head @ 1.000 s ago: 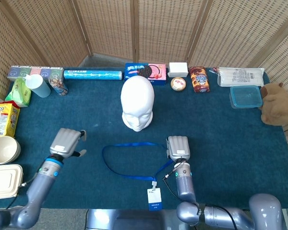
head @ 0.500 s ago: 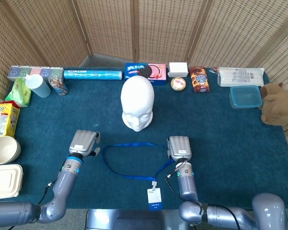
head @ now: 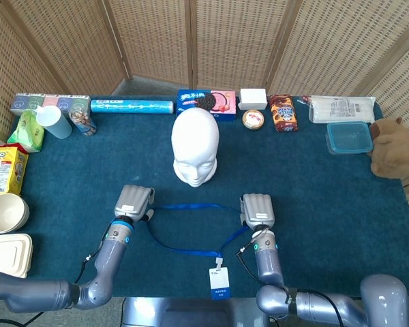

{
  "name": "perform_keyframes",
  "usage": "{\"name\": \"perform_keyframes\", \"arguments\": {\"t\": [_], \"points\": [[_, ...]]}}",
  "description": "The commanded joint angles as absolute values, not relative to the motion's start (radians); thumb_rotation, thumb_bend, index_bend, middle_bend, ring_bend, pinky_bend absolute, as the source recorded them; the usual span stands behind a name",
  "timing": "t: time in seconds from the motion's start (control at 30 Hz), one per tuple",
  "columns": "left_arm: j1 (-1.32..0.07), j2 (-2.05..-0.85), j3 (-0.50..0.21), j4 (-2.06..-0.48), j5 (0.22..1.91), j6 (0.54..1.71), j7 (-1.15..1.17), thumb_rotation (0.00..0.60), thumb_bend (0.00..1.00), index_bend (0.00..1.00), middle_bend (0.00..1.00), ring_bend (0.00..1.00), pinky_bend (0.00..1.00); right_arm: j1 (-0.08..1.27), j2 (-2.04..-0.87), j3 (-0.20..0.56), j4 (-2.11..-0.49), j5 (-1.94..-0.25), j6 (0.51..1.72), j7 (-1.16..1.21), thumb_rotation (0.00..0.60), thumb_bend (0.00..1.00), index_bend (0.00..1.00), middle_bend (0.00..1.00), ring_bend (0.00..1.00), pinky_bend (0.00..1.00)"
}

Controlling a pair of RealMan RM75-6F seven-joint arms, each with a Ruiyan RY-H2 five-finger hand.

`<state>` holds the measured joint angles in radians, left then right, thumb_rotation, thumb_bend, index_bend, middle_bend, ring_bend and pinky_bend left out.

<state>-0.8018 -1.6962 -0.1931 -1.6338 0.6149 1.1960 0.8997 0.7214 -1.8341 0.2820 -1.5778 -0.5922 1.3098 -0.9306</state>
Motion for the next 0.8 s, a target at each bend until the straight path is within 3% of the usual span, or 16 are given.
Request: {"name": "perform_keyframes", "arguments": {"t": [0.03, 0.8], "points": [[-0.807, -1.705, -0.192, -1.625, 0.612, 1.193, 0.895, 0.56, 0.32, 0.5, 1.0, 1.0, 1.0, 0.722, -1.833, 0.282, -1.578, -0.59, 1.309, -0.928, 0.6, 0.45, 0.61, 0.99, 1.0, 1.0], [-0.858, -1.797, -0.206, -1.529, 0.55, 1.193, 0.943, 0.559, 0.34, 0.5, 1.0, 1.0, 1.0, 0.728, -1.815, 0.279, -1.568, -0.551, 1.288, -0.91, 0.6, 0.45, 0.61, 0.99, 1.0, 1.0]]}}
